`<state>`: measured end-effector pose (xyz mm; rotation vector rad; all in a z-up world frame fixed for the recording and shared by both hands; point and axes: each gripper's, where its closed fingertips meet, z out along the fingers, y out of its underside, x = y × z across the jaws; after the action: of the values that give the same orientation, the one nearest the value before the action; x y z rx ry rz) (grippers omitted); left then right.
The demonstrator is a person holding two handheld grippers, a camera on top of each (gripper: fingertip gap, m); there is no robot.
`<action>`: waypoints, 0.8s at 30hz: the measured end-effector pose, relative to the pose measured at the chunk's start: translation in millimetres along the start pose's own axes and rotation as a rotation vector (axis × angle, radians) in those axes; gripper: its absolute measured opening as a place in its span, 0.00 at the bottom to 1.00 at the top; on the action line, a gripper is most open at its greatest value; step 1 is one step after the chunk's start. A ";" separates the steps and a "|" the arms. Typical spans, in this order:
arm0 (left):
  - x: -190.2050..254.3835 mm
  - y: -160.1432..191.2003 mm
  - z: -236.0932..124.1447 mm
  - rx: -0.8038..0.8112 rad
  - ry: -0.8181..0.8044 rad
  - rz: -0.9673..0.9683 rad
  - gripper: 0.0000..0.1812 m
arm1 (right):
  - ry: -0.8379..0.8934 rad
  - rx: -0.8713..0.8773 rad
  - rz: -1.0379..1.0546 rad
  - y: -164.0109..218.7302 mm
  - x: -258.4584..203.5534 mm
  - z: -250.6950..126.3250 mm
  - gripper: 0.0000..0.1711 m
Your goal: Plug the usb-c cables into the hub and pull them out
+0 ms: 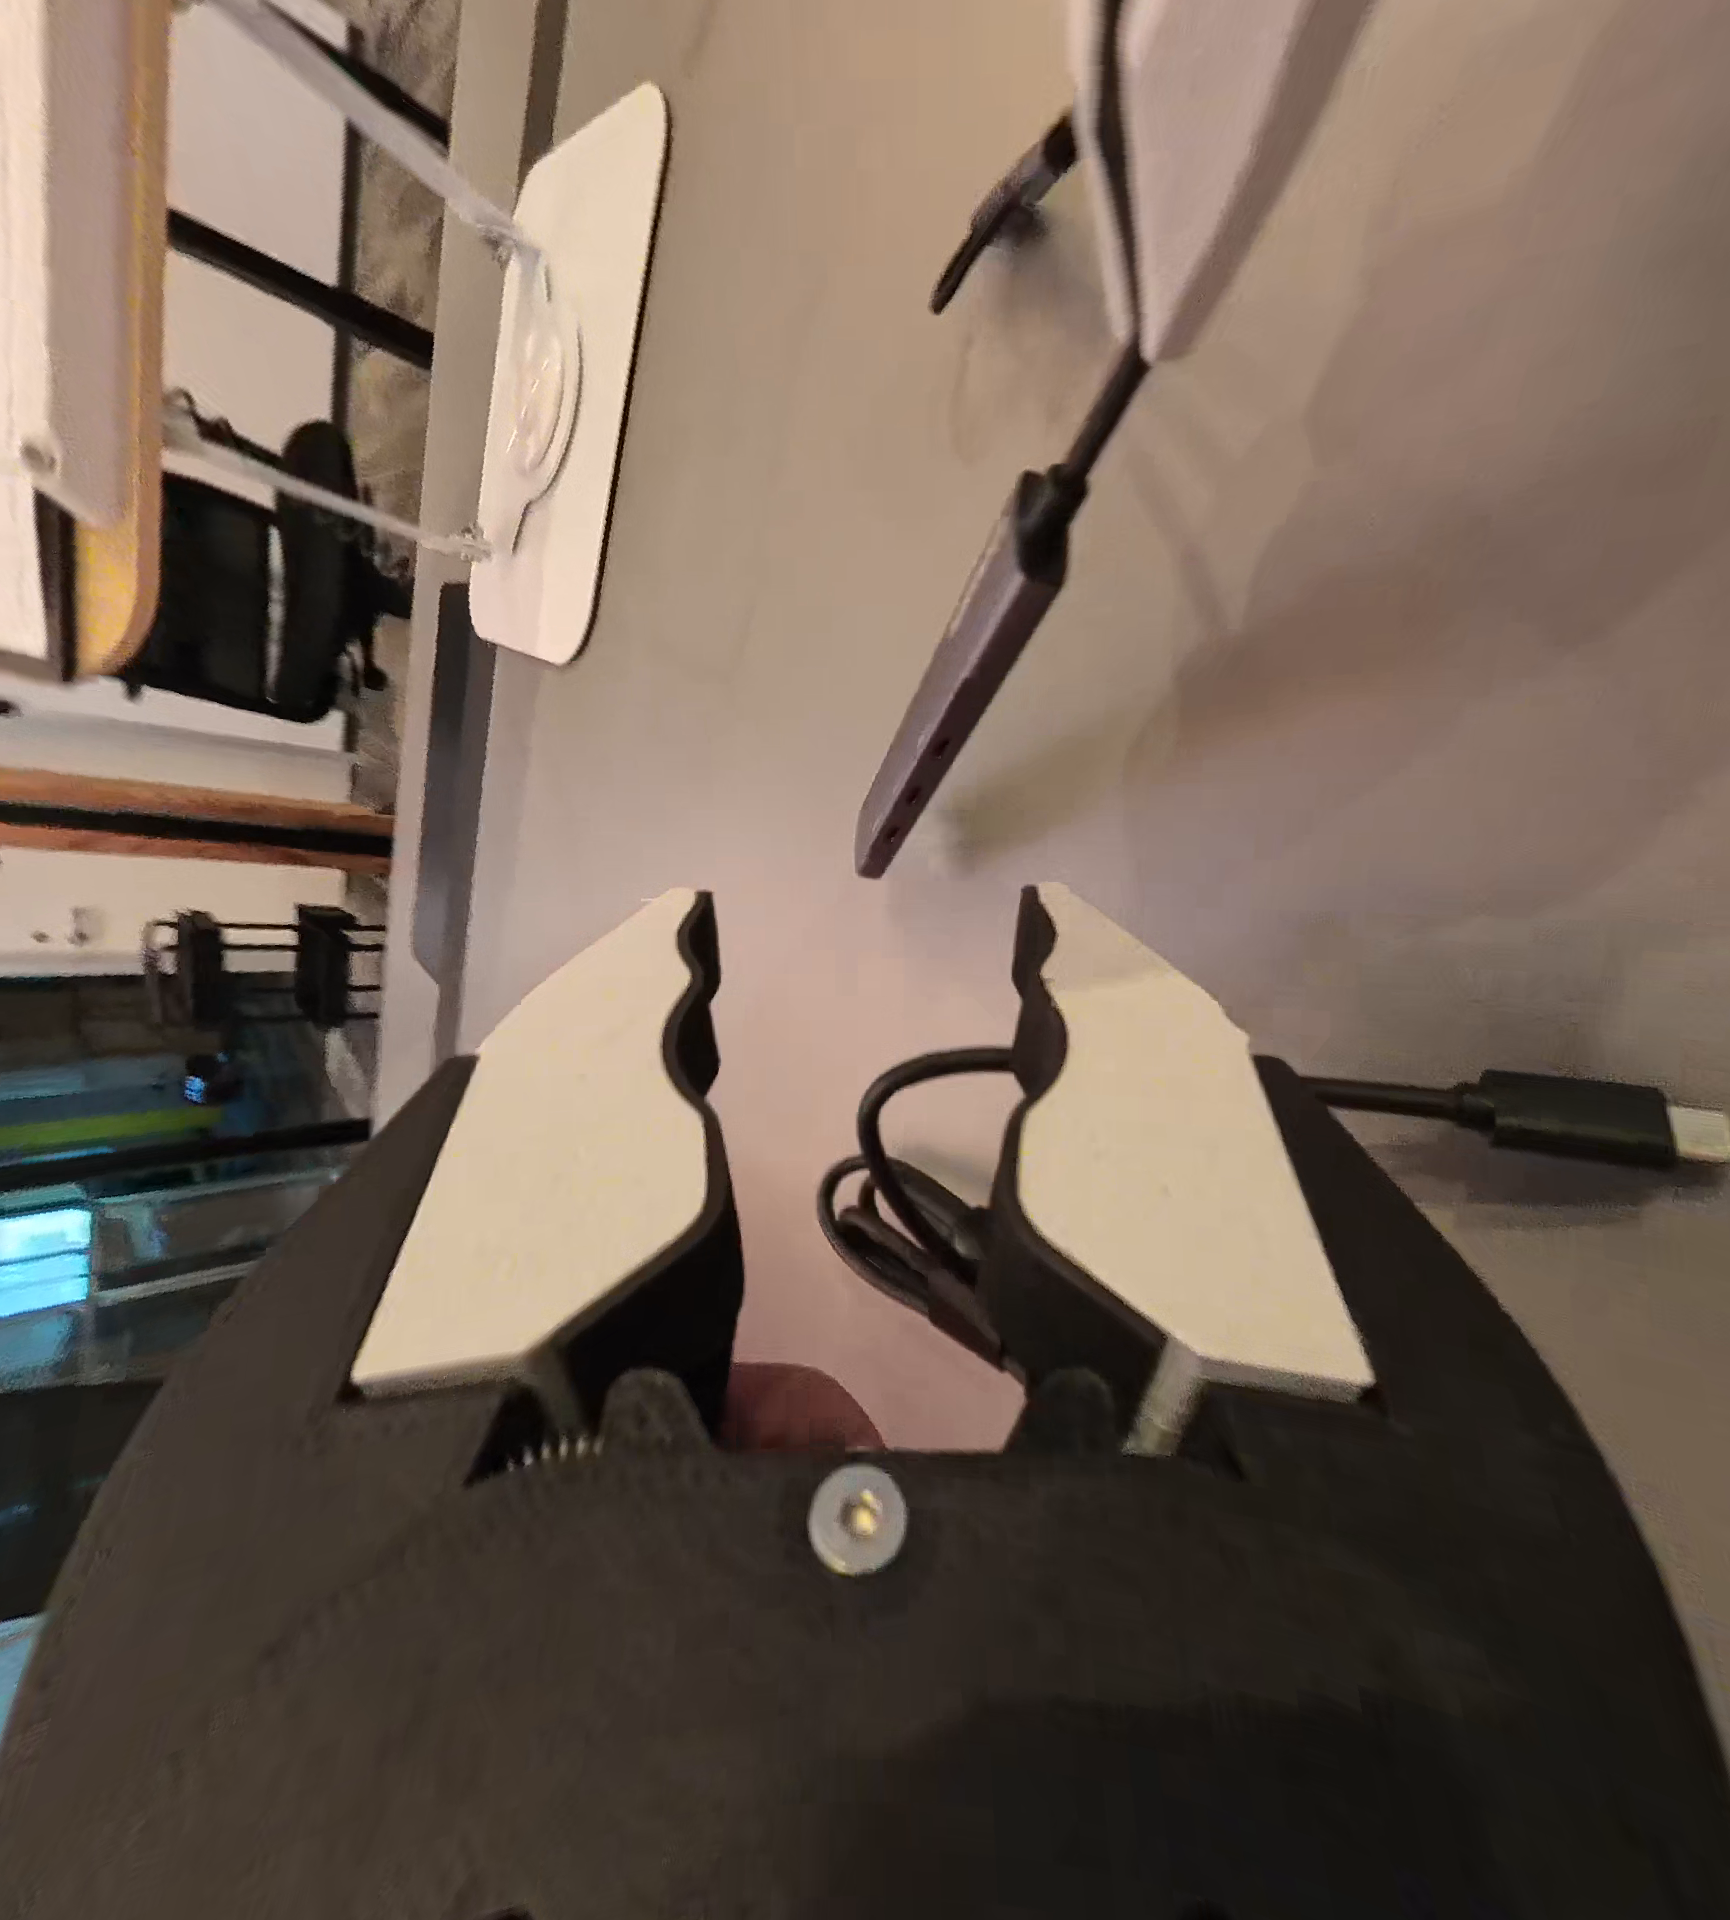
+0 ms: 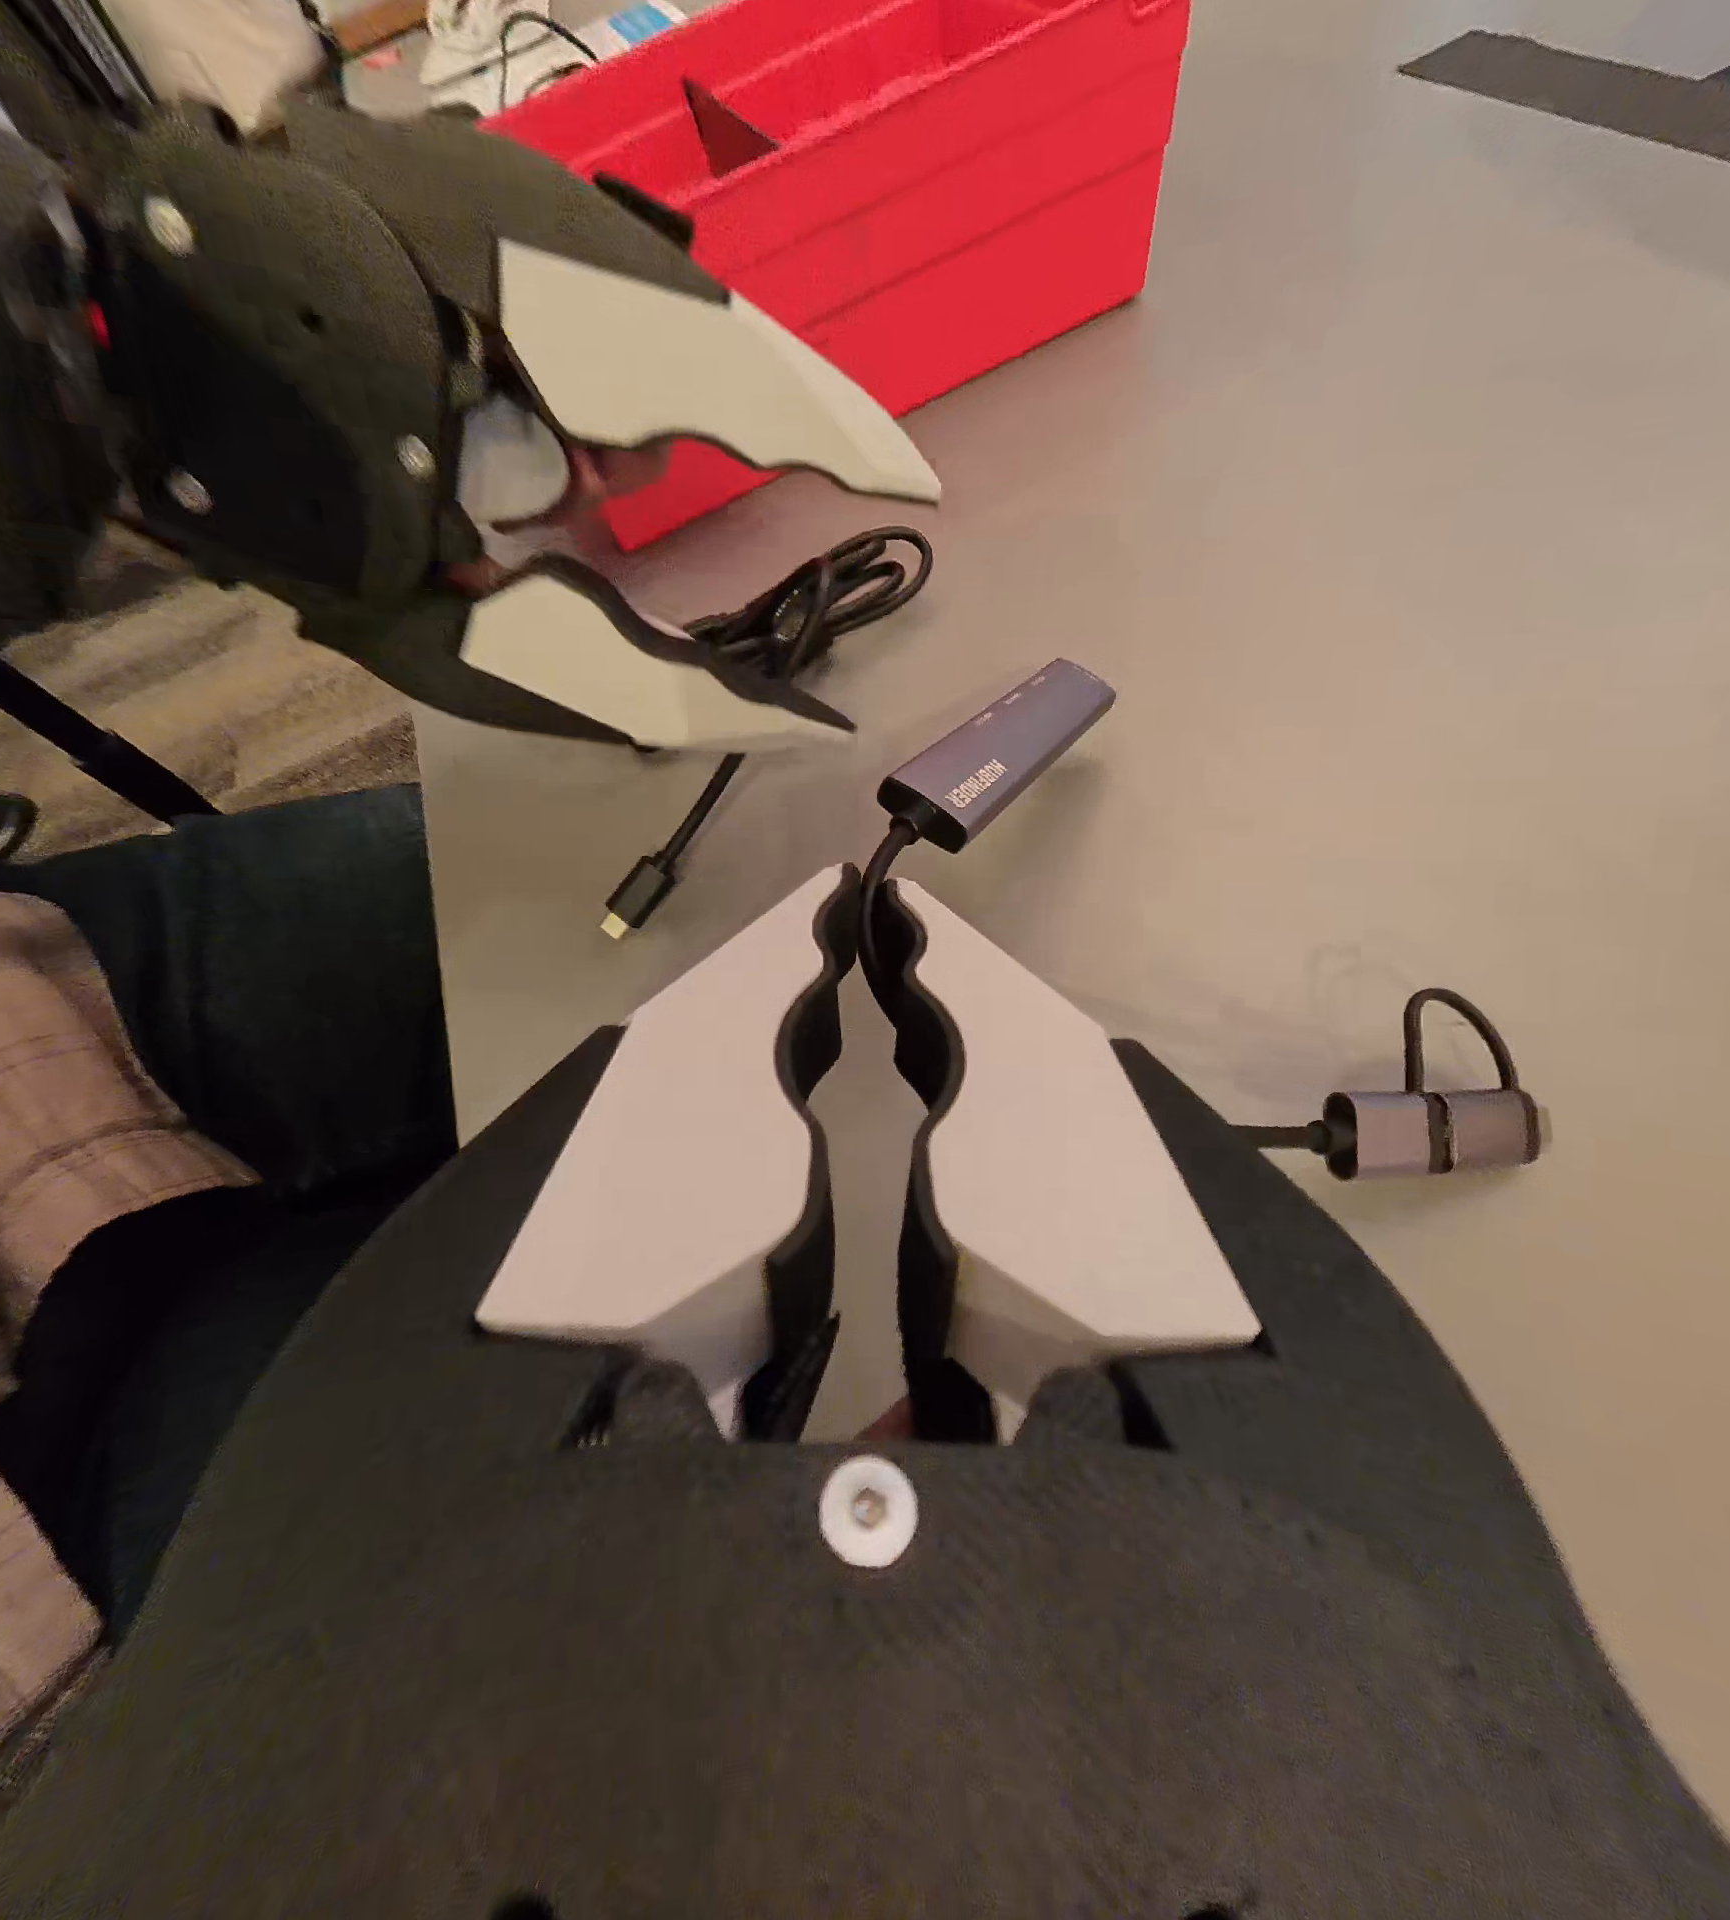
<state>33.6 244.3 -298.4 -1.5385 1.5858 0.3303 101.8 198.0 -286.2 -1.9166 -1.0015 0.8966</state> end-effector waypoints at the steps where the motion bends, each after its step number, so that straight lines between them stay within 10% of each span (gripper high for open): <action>1: 1.3 -2.0 3.5 -0.010 -0.011 0.040 0.29 | -0.011 0.007 0.007 -1.2 -1.5 -2.5 0.00; 16: -1.0 -20.8 25.2 -0.005 -0.095 0.210 0.05 | -0.105 0.088 -0.017 -14.8 -11.5 -32.6 0.00; 24: -13.6 -29.6 23.2 0.011 -0.114 0.201 0.05 | 0.298 -0.064 -0.701 -28.9 -11.3 -42.0 0.22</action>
<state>67.5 264.1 -291.0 -1.3310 1.6517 0.5107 122.8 186.3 -239.9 -1.5091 -1.3876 0.1735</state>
